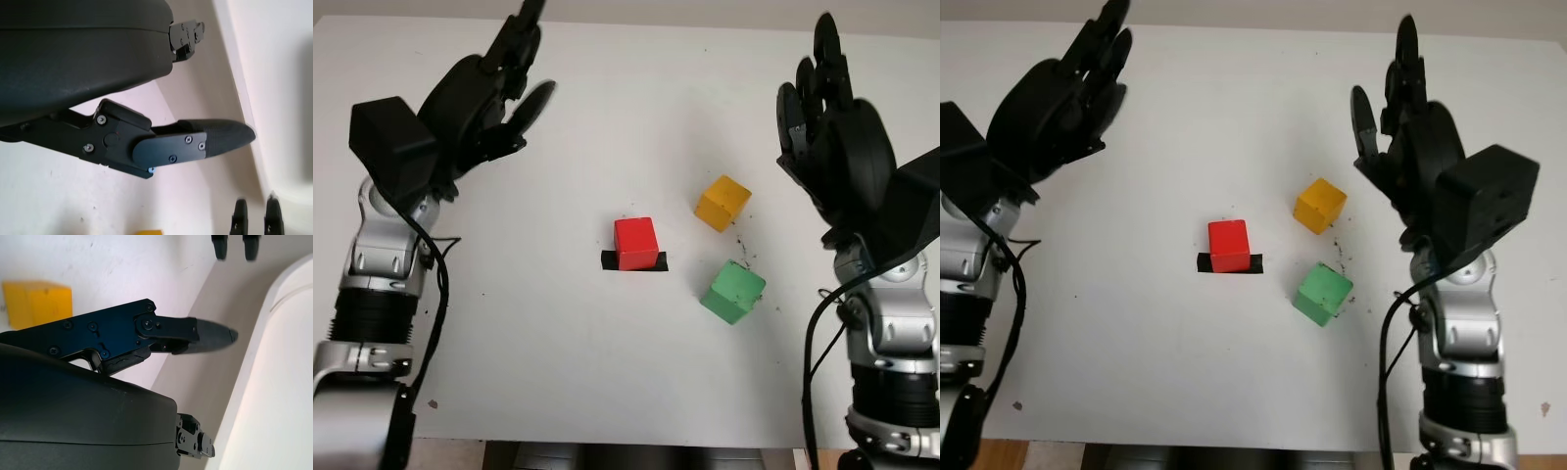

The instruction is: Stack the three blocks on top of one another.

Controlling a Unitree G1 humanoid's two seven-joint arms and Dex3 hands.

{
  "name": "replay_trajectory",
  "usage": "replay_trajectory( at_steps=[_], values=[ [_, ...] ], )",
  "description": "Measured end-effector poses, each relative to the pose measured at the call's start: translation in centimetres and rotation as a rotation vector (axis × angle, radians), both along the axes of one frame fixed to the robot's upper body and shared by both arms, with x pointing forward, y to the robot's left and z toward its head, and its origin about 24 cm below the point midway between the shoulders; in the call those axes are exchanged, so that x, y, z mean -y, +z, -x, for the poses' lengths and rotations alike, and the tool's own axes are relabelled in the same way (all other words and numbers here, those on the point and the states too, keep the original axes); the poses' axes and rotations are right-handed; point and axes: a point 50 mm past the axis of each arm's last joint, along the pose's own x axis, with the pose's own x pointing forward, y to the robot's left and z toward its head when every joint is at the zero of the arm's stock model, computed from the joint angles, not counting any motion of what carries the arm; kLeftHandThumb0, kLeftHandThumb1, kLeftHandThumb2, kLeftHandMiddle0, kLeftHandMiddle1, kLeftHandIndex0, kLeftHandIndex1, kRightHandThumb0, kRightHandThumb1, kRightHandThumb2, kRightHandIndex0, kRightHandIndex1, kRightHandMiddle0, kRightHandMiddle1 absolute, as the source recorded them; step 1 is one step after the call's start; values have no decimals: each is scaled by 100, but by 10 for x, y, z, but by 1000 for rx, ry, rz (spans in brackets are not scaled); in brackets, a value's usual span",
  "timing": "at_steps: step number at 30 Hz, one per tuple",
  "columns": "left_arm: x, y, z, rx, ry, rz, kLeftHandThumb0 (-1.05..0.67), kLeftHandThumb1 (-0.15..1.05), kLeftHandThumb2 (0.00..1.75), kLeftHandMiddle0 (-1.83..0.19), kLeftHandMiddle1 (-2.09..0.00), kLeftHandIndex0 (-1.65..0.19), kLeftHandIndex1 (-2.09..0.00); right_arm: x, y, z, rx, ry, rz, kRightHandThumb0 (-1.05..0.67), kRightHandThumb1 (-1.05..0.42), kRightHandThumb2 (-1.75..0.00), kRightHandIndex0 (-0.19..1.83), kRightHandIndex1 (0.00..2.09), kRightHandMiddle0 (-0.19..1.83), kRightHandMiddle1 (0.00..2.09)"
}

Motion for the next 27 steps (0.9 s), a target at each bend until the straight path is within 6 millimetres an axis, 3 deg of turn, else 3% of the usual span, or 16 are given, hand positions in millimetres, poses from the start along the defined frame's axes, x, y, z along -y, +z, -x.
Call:
replay_trajectory(
  at_steps=[4, 8, 15, 22, 27],
  values=[
    [-4, -20, 5, -64, 18, 101, -75, 105, 55, 19, 0, 19, 0, 17, 18, -7, -43, 9, 105, -63, -93, -4, -7, 7, -5, 8],
    [-5, -30, 10, -71, 43, 163, -77, 105, 56, 19, 0, 19, 0, 27, 36, -9, -67, 7, 355, -65, -91, -4, 6, 14, 11, 17],
    [-7, -32, 13, -58, 73, 210, -75, 105, 58, 19, 0, 19, 0, 18, 62, -8, -34, 34, 901, -57, -76, -2, 18, 13, 29, 16],
    [-9, -34, 12, -70, 100, 221, -76, 105, 53, 19, -4, 19, -1, 4, 51, -20, 53, 55, 1328, -55, -75, -5, 18, 10, 33, 16],
    [-10, -37, 11, -84, 100, 220, -75, 105, 52, 19, -5, 19, 0, 0, 41, -24, 99, 80, 1448, -53, -73, -5, 18, 9, 34, 15]
  ],
)
